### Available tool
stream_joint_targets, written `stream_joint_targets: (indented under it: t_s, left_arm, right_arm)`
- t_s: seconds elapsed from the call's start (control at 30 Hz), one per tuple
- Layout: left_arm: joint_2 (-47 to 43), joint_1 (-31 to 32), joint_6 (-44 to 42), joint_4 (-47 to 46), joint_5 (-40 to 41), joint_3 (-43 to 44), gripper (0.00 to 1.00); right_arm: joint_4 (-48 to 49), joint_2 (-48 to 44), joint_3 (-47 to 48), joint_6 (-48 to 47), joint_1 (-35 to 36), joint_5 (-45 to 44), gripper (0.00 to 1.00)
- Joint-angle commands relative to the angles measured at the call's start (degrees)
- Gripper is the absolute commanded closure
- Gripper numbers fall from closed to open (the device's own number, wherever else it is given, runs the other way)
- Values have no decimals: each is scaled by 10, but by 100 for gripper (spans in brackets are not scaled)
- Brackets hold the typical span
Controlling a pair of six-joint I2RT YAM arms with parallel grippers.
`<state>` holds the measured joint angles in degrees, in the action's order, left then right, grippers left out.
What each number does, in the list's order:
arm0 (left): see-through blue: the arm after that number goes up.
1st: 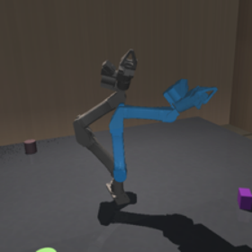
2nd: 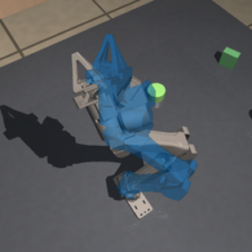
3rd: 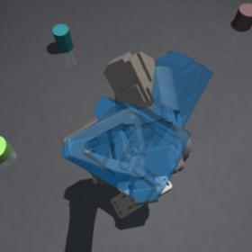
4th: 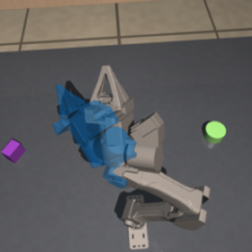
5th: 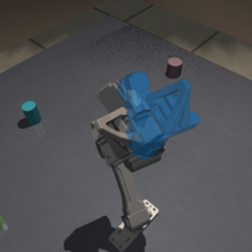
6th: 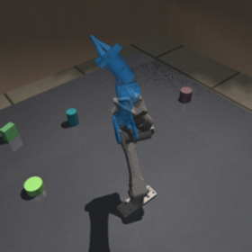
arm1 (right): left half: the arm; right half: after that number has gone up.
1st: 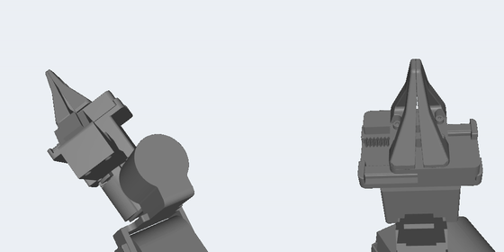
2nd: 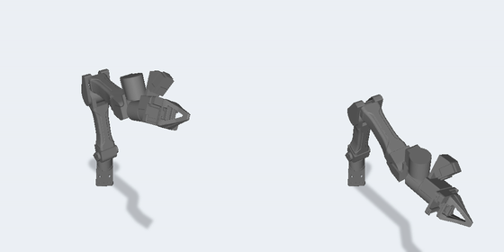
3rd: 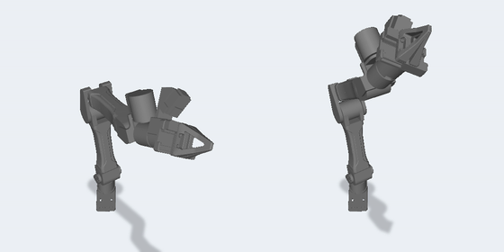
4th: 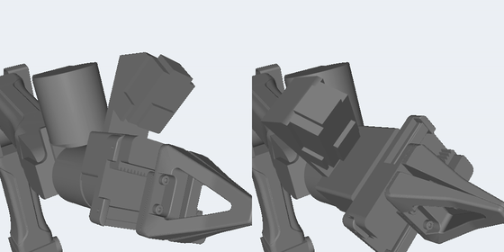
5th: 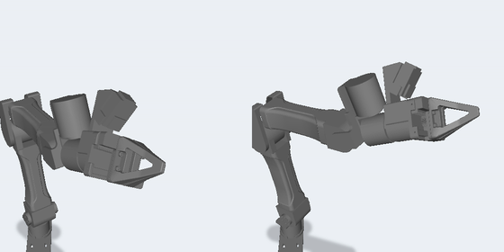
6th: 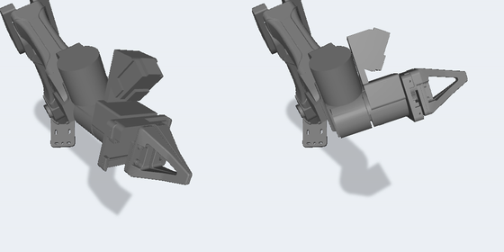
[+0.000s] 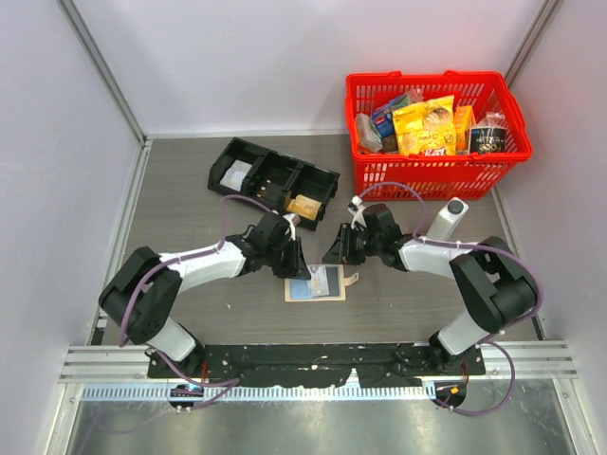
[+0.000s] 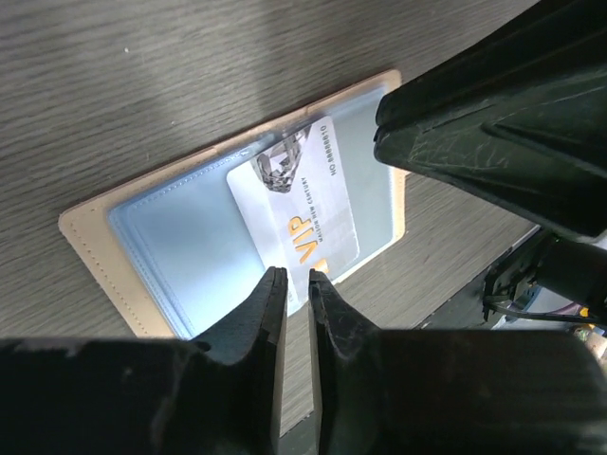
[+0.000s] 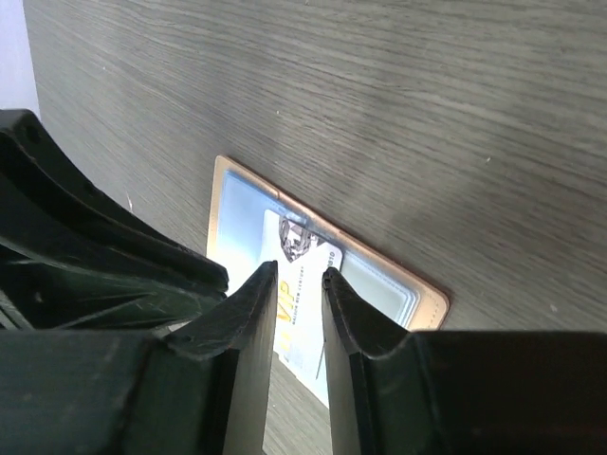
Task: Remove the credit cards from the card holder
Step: Remove the credit card from the card holder.
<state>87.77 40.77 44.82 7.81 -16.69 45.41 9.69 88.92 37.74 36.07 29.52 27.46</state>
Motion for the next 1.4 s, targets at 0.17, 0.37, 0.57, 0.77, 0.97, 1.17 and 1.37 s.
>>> stream_joint_targets:
  t_s: [0.17,0.37,0.57,0.77,0.97,1.17,1.37]
  left_arm:
    - [62,-2,-15,-3,-32,18,86]
    - [79,-2,-23,24,2,10,88]
    - [85,-2,-23,20,9,-2,89]
    - [82,-2,-24,21,13,-3,90]
    - [69,-1,-25,24,19,-4,90]
    - [23,-2,-19,19,36,-10,81]
    - [-50,-5,-12,11,53,-8,64]
  right_arm:
    - [-9,48,38,-44,2,26,66]
    - [4,67,38,-50,3,48,66]
    - [10,82,44,-57,2,72,66]
    - [22,107,53,-56,4,103,69]
    - [27,120,55,-58,4,118,92]
    - [37,68,28,-43,-10,108,99]
    - [18,-43,-14,-18,-26,44,99]
